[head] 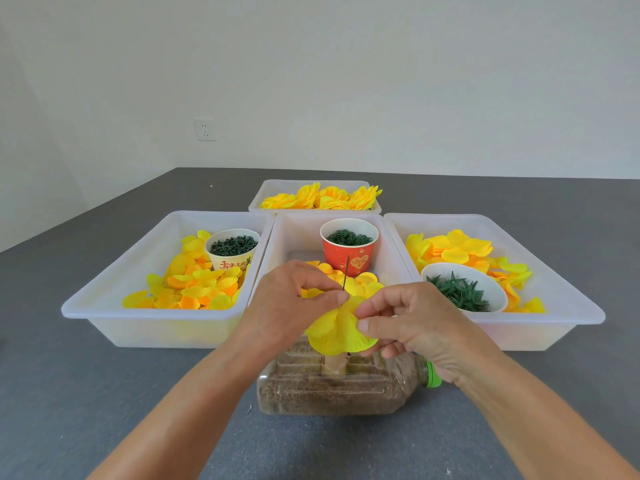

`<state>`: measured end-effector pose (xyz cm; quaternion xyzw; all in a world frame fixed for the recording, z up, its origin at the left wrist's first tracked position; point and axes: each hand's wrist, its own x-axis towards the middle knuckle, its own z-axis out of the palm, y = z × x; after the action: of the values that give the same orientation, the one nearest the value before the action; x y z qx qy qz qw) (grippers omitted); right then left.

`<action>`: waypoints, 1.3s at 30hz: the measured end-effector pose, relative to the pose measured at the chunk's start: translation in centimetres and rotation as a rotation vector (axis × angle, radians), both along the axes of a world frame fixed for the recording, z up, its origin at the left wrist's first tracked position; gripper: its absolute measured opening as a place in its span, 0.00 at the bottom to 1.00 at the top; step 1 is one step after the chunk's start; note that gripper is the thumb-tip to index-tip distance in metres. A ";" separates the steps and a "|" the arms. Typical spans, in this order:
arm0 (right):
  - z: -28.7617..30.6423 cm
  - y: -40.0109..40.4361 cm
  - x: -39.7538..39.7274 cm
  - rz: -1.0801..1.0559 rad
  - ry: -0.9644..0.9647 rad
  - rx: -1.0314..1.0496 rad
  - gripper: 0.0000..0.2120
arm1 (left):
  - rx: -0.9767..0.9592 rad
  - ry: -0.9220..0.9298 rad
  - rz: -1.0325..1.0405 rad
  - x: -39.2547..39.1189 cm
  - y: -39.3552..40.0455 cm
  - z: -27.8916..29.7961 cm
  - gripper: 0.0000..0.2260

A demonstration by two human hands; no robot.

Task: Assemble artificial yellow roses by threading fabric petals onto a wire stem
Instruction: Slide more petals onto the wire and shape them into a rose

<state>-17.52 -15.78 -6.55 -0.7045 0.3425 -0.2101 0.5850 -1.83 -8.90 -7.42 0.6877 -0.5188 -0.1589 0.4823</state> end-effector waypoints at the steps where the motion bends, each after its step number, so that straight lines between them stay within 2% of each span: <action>1: 0.0 0.0 0.0 0.007 0.004 0.004 0.04 | -0.009 0.013 -0.005 0.0 0.0 0.0 0.09; 6: -0.2 0.2 0.1 0.003 0.015 -0.031 0.04 | -0.017 0.054 -0.012 0.2 -0.1 -0.4 0.10; 18: -0.3 -0.6 -0.1 0.005 0.044 -0.140 0.04 | 0.009 0.158 -0.067 0.5 -0.1 -1.1 0.03; 20: 0.0 -1.2 -0.2 -0.013 0.010 -0.150 0.04 | 0.021 0.180 -0.073 0.5 -0.2 -1.0 0.04; 23: 0.3 -2.0 0.1 -0.102 -0.107 -0.223 0.09 | 0.034 0.221 -0.092 0.5 -0.3 -0.7 0.07; 26: 0.3 -2.0 1.1 -0.082 -0.117 -0.286 0.07 | 0.065 0.224 -0.119 0.7 -0.4 -0.6 0.05; 31: -0.3 -1.7 2.3 -0.041 -0.092 -0.260 0.04 | 0.075 0.202 -0.145 0.9 -0.5 -0.4 0.05; 39: -1.3 -2.1 2.6 -0.033 -0.164 -0.178 0.05 | 0.069 0.171 -0.188 1.1 -0.7 -0.5 0.08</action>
<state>-14.91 -17.91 -7.85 -0.7283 0.2851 -0.3063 0.5427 -0.71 -9.64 -7.96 0.6362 -0.5322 -0.2794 0.4836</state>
